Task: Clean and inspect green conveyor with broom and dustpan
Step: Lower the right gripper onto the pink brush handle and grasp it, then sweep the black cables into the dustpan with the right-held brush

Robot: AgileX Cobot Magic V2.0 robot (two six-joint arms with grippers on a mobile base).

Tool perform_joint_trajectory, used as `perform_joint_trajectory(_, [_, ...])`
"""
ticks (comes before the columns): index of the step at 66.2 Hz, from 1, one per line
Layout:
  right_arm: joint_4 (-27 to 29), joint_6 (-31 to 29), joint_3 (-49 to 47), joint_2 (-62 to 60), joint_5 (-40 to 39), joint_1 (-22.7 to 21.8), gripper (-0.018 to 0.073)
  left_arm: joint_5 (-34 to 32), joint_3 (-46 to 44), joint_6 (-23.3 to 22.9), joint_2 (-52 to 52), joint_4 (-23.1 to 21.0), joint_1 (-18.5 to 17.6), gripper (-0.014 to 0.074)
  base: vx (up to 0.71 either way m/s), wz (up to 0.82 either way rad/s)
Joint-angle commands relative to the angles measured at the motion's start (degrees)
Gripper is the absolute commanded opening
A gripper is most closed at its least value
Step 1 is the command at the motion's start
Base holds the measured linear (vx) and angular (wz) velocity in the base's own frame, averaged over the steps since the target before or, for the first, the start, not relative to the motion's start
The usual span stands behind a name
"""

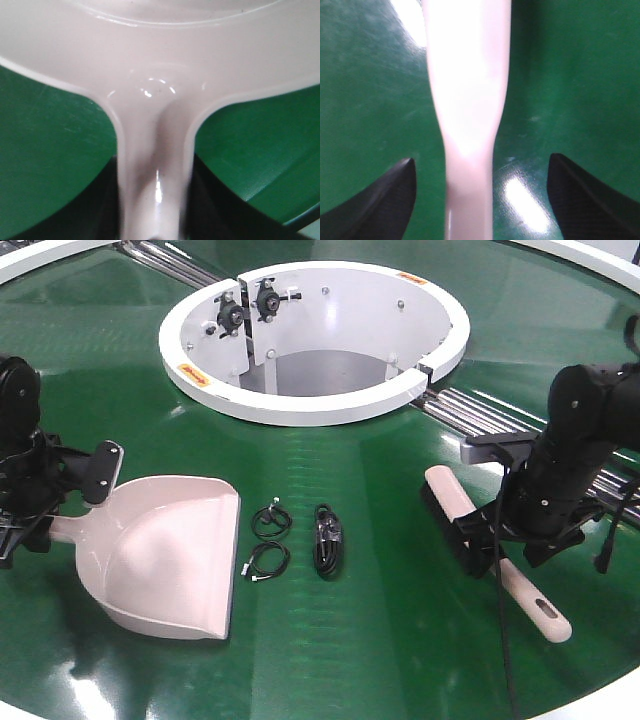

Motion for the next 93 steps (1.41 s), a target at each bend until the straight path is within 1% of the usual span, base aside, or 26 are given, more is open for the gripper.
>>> perform_joint_trajectory(1, [0.0,-0.8,-1.6,-1.0,0.2,0.0,0.0529,1.4,-1.5,1.2,-2.4,0.3,-0.4,0.0,0.0,0.0])
perform_joint_trajectory(13, [0.5,-0.8,-1.6,0.8,0.0,0.3,0.0529,1.4,-1.5,1.2,-2.4,0.3,-0.4,0.0,0.0,0.0])
perform_joint_trajectory(23, [-2.1,-0.5,-1.6,1.6,0.0,2.7,0.0529,1.4,-1.5,1.2,-2.4,0.3,-0.4,0.0,0.0,0.0])
perform_joint_trajectory(29, [-3.5,1.1,-1.8,2.3,-0.2,3.9,0.0529,1.4,-1.5,1.2,-2.4,0.3,-0.4,0.0,0.0,0.0])
perform_joint_trajectory(36, [-3.5,2.8,-2.0,2.7,-0.8,4.0,0.0526,1.4,-1.5,1.2,-2.4,0.3,-0.4,0.0,0.0,0.0])
perform_joint_trajectory(47, [-4.1,3.1,-2.0,2.8,-1.1,3.9,0.0496,1.4,-1.5,1.2,-2.4,0.3,-0.4,0.0,0.0,0.0])
perform_joint_trajectory(53, [-4.6,3.5,-2.0,2.8,-1.1,3.9,0.0452,1.4,-1.5,1.2,-2.4,0.3,-0.4,0.0,0.0,0.0])
perform_joint_trajectory(58, [-5.1,3.8,-2.0,2.8,-1.0,3.9,0.0387,1.4,-1.5,1.2,-2.4,0.3,-0.4,0.0,0.0,0.0])
perform_joint_trajectory(63, [-5.4,3.9,-2.0,2.8,-0.9,3.9,0.0305,1.4,-1.5,1.2,-2.4,0.3,-0.4,0.0,0.0,0.0])
perform_joint_trajectory(66, [-5.6,3.9,-2.0,2.8,-0.9,3.9,0.023,1.4,-1.5,1.2,-2.4,0.3,-0.4,0.0,0.0,0.0])
perform_joint_trajectory(78, [-5.6,4.2,-2.0,2.5,-1.1,3.9,-0.0009,1.4,-1.5,1.2,-2.4,0.3,-0.4,0.0,0.0,0.0])
perform_joint_trajectory(85, [-5.6,5.2,-2.0,1.5,-0.7,4.1,-0.0011,1.4,-1.5,1.2,-2.4,0.3,-0.4,0.0001,0.0,0.0])
perform_joint_trajectory(93, [-5.0,7.8,-2.0,-1.0,0.0,4.3,-0.0009,1.4,-1.5,1.2,-2.4,0.3,-0.4,0.0001,0.0,0.0])
